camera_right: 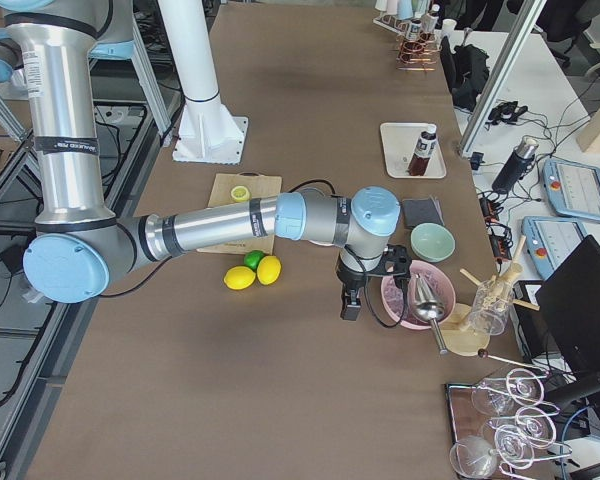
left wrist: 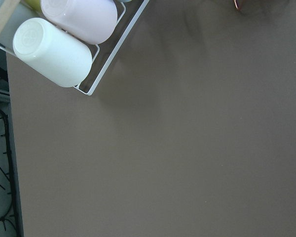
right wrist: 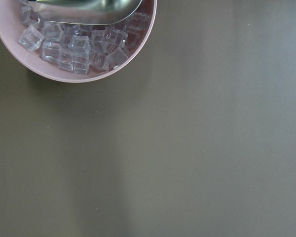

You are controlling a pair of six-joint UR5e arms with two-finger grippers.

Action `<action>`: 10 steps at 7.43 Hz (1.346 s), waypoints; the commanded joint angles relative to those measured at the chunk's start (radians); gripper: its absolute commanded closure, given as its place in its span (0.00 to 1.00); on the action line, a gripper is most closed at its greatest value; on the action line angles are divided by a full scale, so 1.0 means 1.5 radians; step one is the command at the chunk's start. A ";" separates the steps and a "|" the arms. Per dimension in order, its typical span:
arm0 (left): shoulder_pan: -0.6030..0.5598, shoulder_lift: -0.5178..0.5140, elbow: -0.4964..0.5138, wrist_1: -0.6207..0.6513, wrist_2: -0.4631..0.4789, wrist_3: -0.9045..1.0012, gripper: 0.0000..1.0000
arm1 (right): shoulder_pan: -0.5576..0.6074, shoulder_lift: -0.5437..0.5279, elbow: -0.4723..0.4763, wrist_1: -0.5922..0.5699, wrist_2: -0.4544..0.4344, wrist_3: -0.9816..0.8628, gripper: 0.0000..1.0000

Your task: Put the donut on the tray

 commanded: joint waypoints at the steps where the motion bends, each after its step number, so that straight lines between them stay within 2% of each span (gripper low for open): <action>1: -0.001 0.001 0.000 -0.001 -0.001 0.002 0.02 | -0.010 0.001 0.001 0.000 0.009 0.001 0.00; 5: -0.001 0.000 -0.007 -0.001 -0.001 0.002 0.02 | -0.072 0.019 0.043 0.000 0.012 0.003 0.00; 8: -0.001 0.001 -0.006 -0.001 -0.030 -0.002 0.02 | -0.113 0.011 0.091 0.012 0.041 0.121 0.00; 10: -0.002 0.002 -0.008 -0.001 -0.032 -0.003 0.02 | -0.150 -0.013 0.088 0.109 0.060 0.170 0.00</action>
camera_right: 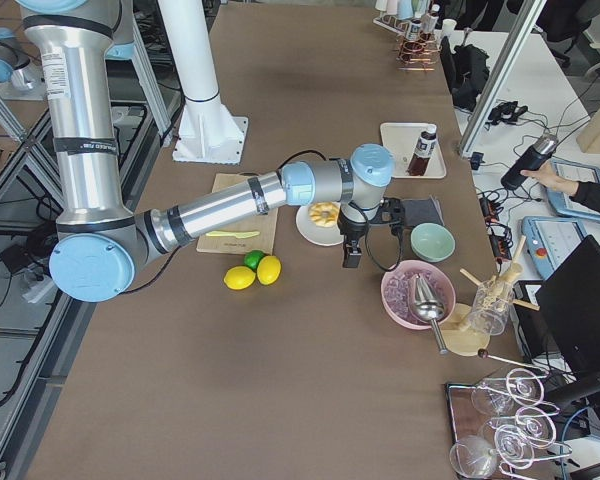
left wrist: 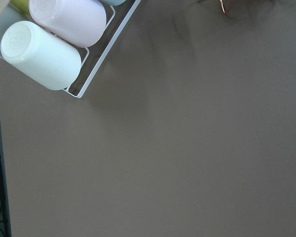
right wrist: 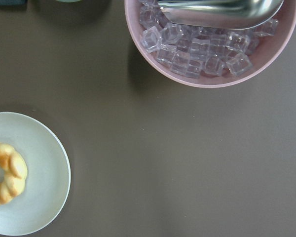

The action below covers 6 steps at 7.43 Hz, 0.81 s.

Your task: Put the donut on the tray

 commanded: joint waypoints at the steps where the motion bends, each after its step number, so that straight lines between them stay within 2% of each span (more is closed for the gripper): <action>1: 0.000 0.001 0.001 0.000 -0.005 -0.001 0.02 | -0.049 -0.045 -0.002 0.155 0.016 0.097 0.00; 3: 0.000 0.000 0.001 0.000 -0.005 -0.003 0.02 | -0.106 -0.086 -0.033 0.330 0.017 0.224 0.00; 5: 0.000 0.000 0.003 0.000 -0.005 -0.004 0.02 | -0.152 -0.096 -0.113 0.510 0.011 0.314 0.00; 6: 0.000 -0.002 0.004 0.000 -0.005 -0.004 0.02 | -0.178 -0.095 -0.138 0.571 -0.008 0.353 0.00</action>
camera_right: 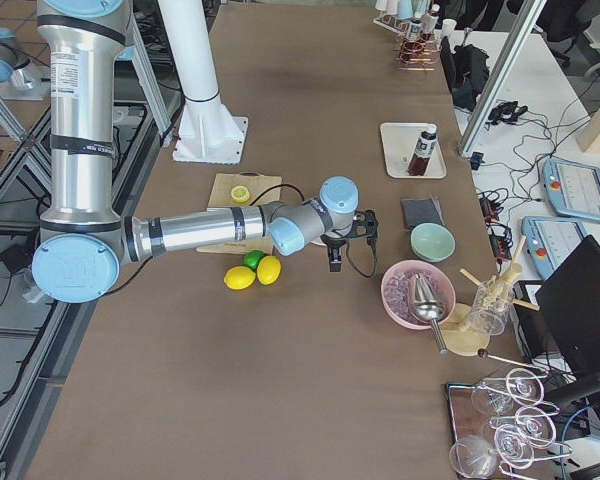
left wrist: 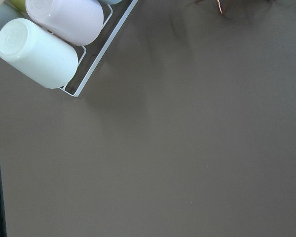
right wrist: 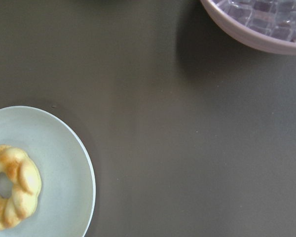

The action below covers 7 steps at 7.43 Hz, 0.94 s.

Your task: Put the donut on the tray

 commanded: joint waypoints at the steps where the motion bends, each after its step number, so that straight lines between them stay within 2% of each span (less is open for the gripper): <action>1: 0.000 -0.006 0.004 0.000 0.000 -0.001 0.02 | -0.073 0.004 -0.061 0.143 -0.038 0.098 0.00; 4: 0.000 -0.008 0.002 0.000 0.000 -0.002 0.02 | -0.125 0.033 -0.060 0.145 -0.078 0.178 0.00; 7: 0.000 -0.010 0.003 0.000 0.001 -0.003 0.02 | -0.151 0.042 -0.055 0.145 -0.098 0.183 0.00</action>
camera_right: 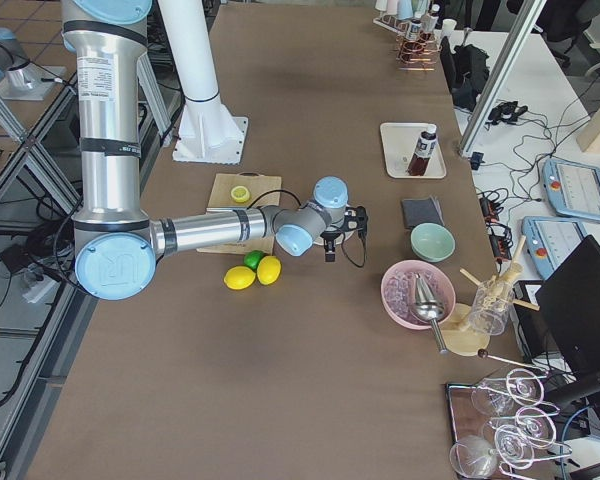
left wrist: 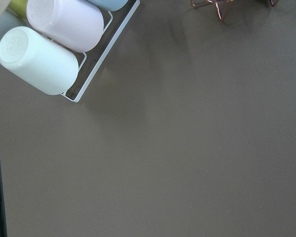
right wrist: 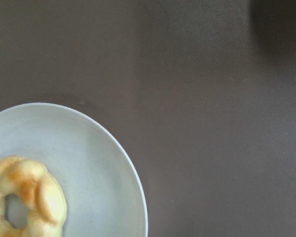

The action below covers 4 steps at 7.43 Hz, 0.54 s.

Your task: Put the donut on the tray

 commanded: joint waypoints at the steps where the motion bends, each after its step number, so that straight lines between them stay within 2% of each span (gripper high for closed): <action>1: 0.000 0.000 0.001 0.000 0.000 -0.001 0.02 | -0.029 0.012 0.002 0.000 -0.022 0.013 0.00; 4: 0.000 0.001 -0.003 0.000 -0.001 0.001 0.02 | -0.049 0.011 -0.003 -0.001 -0.032 0.015 0.00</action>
